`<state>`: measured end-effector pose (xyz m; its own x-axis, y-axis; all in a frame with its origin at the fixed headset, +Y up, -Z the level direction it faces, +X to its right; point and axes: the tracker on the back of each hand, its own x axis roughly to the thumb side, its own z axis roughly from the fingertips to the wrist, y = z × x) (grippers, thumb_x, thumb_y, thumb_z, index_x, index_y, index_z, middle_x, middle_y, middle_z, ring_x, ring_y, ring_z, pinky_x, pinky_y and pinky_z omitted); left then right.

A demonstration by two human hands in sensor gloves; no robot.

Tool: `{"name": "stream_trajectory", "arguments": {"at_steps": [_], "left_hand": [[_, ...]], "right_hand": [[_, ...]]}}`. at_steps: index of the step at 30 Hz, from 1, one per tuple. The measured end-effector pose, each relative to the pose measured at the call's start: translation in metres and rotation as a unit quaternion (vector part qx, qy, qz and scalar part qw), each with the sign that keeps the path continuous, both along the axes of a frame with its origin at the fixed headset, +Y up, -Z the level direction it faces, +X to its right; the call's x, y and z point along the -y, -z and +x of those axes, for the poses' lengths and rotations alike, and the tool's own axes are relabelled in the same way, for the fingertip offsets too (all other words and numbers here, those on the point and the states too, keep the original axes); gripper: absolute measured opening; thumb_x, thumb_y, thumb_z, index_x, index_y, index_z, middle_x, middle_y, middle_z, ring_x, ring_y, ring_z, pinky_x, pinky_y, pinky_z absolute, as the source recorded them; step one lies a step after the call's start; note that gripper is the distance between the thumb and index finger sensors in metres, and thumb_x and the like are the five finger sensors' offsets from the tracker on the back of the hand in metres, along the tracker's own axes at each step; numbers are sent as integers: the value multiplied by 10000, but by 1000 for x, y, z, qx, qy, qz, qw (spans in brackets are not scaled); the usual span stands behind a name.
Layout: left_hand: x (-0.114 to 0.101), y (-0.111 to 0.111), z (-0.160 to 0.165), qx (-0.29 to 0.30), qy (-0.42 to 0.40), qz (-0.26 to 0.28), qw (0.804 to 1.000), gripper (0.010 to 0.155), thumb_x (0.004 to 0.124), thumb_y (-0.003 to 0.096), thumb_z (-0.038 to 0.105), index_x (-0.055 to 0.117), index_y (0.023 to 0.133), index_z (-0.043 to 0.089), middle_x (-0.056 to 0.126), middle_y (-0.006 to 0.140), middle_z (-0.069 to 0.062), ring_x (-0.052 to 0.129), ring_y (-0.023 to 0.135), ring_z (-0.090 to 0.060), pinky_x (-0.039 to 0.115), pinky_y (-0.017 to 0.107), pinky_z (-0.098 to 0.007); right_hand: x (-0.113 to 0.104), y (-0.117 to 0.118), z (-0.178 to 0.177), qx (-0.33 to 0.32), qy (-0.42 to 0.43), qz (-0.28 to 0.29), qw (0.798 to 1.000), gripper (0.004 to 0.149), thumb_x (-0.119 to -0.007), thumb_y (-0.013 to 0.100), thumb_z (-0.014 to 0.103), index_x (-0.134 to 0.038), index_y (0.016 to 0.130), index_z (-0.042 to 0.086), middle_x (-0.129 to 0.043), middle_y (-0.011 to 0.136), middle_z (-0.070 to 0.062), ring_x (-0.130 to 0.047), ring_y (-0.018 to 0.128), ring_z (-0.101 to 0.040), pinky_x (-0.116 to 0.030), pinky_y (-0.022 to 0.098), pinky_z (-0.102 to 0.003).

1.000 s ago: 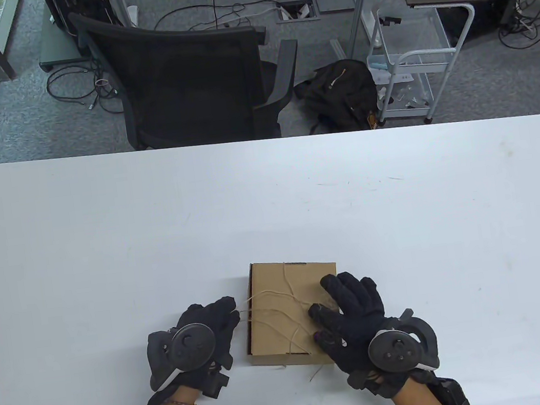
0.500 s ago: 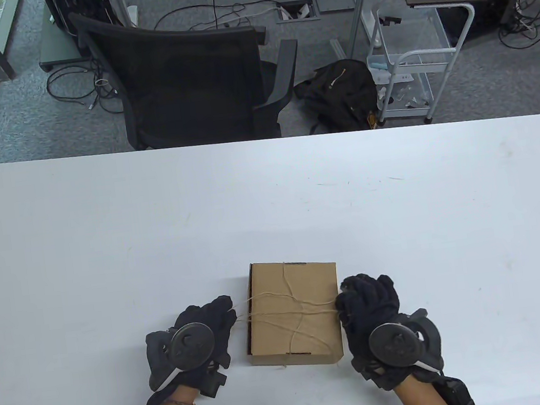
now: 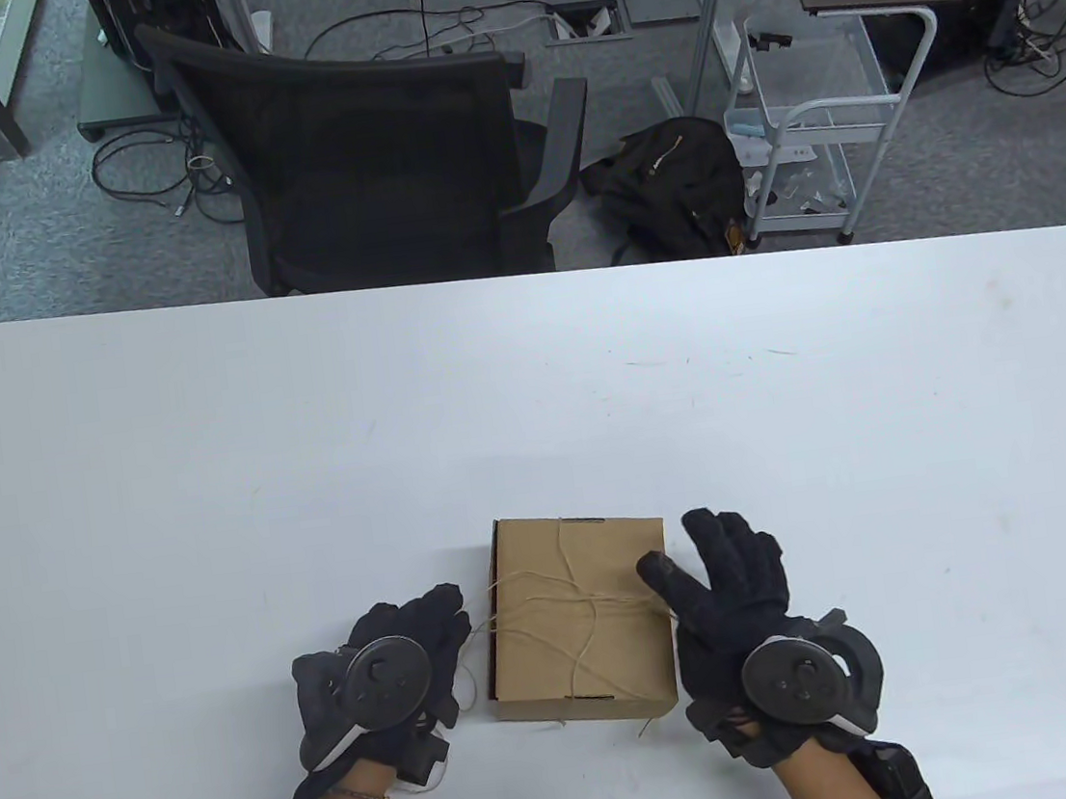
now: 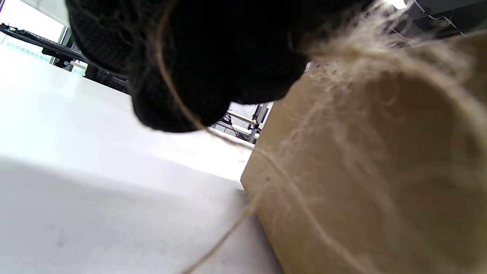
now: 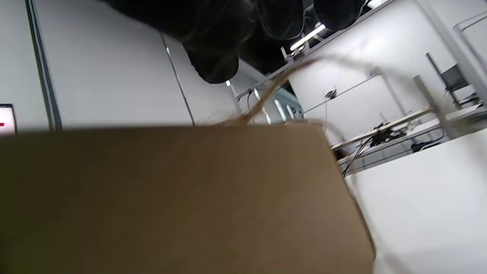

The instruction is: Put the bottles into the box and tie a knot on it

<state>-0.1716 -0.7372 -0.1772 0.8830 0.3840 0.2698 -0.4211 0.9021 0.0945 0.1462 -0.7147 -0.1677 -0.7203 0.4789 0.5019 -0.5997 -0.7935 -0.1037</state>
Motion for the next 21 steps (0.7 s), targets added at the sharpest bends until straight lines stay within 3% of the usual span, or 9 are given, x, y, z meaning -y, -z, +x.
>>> {"name": "stream_trajectory", "arguments": {"at_steps": [1, 2, 4, 6, 7, 14, 16, 19, 21], "left_hand": [[0, 0, 0, 1, 0, 0, 1000, 479, 818, 496, 380, 844, 907, 136, 1076, 519, -9, 1112, 413, -282, 808, 589, -607], [0, 0, 1, 2, 2, 1, 1000, 480, 818, 495, 381, 844, 907, 135, 1076, 520, -11, 1112, 413, -283, 807, 589, -609], [0, 0, 1, 3, 1, 1, 1000, 480, 818, 496, 381, 844, 907, 135, 1076, 519, -10, 1112, 412, -282, 807, 590, -607], [0, 0, 1, 3, 1, 1, 1000, 477, 818, 498, 378, 844, 908, 134, 1076, 518, -11, 1111, 411, -283, 807, 589, -608], [0, 0, 0, 2, 1, 1, 1000, 479, 818, 496, 381, 844, 907, 136, 1076, 515, -10, 1111, 408, -281, 808, 589, -607], [1, 1, -2, -5, 9, -1, 1000, 478, 818, 497, 379, 844, 907, 136, 1075, 510, -10, 1110, 401, -279, 811, 586, -605], [0, 1, -2, -7, 15, -1, 1000, 479, 818, 496, 380, 844, 906, 135, 1075, 508, -9, 1110, 399, -277, 812, 586, -603], [0, 1, -2, -7, 15, 0, 1000, 478, 819, 496, 379, 848, 904, 133, 1076, 506, -10, 1110, 398, -279, 812, 584, -605], [0, 1, -2, -6, 17, 0, 1000, 478, 820, 494, 381, 849, 904, 136, 1077, 505, -8, 1112, 396, -276, 814, 583, -604]], "right_hand": [[4, 2, -5, -9, -3, -25, 1000, 656, -755, 505, 396, -616, 1071, 94, -300, 1142, -274, -292, 954, -609, -238, 622, -788], [7, 4, -8, 0, -8, -39, 999, 668, -771, 503, 412, -627, 1065, 80, -307, 1142, -271, -289, 953, -613, -231, 622, -787], [12, 7, -10, 23, -34, -49, 998, 587, -811, 491, 341, -721, 1015, 92, -352, 1135, -267, -311, 948, -612, -240, 624, -780], [8, 7, -5, 35, -16, 2, 999, 390, -824, 473, 268, -870, 835, 130, -577, 1082, -243, -495, 932, -578, -334, 625, -775], [6, 6, -2, 46, -8, 8, 999, 384, -821, 461, 260, -883, 816, 126, -612, 1065, -239, -525, 926, -569, -342, 626, -778], [3, 8, 46, 129, 108, -1, 986, 411, -718, 478, 261, -774, 846, 87, -635, 1023, -243, -644, 875, -536, -410, 613, -771], [6, 10, 65, 176, 176, -35, 968, 414, -716, 475, 217, -757, 840, 26, -604, 1015, -280, -638, 855, -554, -404, 615, -766], [10, 13, 86, 293, 75, -56, 952, 422, -707, 463, 175, -744, 839, -14, -563, 1005, -327, -613, 833, -587, -421, 609, -755], [14, 16, 86, 315, 3, -86, 945, 484, -700, 450, 116, -666, 913, -20, -438, 1039, -355, -502, 866, -620, -371, 617, -762]]}}
